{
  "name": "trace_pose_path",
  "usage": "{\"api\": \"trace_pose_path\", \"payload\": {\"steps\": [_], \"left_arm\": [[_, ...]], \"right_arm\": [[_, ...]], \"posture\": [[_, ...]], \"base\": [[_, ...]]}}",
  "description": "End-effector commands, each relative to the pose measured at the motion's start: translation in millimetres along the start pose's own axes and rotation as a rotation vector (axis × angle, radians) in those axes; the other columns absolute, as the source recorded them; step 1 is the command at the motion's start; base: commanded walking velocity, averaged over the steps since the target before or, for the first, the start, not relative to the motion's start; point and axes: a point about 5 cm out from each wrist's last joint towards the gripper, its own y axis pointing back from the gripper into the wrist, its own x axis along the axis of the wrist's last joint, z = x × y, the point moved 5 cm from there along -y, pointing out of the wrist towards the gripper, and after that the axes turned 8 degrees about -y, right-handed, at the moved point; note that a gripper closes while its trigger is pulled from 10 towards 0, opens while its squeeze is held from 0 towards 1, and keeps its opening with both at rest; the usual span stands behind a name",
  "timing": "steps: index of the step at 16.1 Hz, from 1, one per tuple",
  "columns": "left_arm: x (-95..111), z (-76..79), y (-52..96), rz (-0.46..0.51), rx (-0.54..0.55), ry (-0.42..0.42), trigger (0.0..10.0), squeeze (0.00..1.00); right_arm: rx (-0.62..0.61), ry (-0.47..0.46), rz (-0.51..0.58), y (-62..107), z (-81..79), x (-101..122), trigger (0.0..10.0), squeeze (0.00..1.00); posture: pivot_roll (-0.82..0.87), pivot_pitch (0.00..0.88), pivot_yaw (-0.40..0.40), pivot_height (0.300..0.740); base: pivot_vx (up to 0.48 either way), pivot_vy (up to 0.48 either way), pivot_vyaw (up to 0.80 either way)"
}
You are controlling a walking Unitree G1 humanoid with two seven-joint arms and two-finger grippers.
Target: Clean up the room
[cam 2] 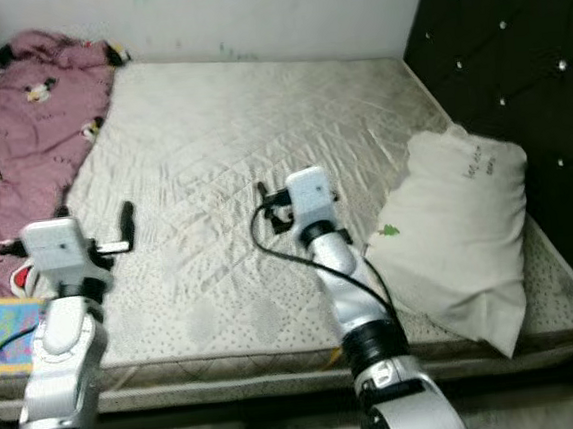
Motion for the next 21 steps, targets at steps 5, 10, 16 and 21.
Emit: {"api": "trace_pose_path", "payload": {"steps": [5,10,16,21], "left_arm": [[-3.3,11.6,0.9,-0.018,-0.024,0.015,10.0,0.00],[-3.0,11.9,0.8,-0.016,-0.027,0.011,10.0,0.00],[-4.0,12.0,0.8,-0.016,-0.029,0.009,10.0,0.00],[1.2,13.7,2.1,0.018,-0.045,0.034,10.0,0.00]], "right_arm": [[-0.030,0.014,0.006,0.3,12.0,2.4,10.0,0.00],[-0.026,0.017,0.006,-0.1,11.5,2.5,10.0,0.00],[-0.023,0.019,0.006,-0.1,10.6,1.6,10.0,0.00],[-0.023,0.018,0.005,-0.3,10.5,1.3,10.0,0.00]], "posture": [[0.07,0.000,-0.031,0.740],[0.07,0.000,-0.031,0.740],[0.07,0.000,-0.031,0.740],[0.07,0.000,-0.032,0.740]], "base": [[0.000,-0.351,0.00],[0.000,-0.352,0.00],[0.000,-0.358,0.00],[0.000,-0.064,0.00]]}}
